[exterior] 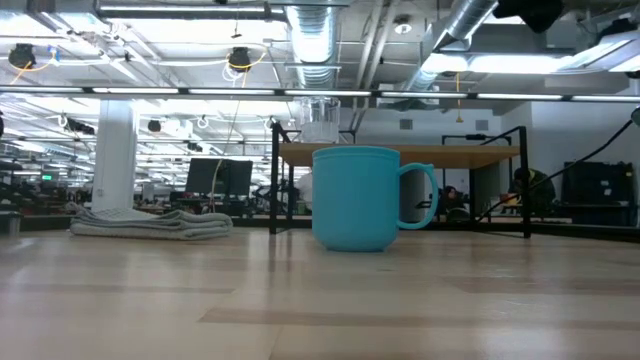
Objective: Stack small to large cups/mugs on shelf
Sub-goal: Put the blue mug on the shelf
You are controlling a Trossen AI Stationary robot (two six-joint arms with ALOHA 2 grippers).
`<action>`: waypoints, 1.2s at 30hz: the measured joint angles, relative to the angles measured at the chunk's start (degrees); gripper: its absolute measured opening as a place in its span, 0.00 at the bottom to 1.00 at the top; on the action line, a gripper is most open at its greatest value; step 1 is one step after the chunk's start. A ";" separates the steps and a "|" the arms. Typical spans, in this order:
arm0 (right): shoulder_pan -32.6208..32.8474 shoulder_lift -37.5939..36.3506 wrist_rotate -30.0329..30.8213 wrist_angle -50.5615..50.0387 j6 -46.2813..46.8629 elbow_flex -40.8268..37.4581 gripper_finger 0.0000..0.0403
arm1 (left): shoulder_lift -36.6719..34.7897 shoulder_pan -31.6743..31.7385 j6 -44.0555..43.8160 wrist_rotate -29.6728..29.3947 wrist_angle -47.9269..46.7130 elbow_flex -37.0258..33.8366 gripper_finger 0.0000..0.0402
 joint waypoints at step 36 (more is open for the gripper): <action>2.40 19.71 -0.23 16.32 -0.89 -0.04 0.64 | -24.90 -3.75 -9.56 -1.01 14.38 -33.73 0.21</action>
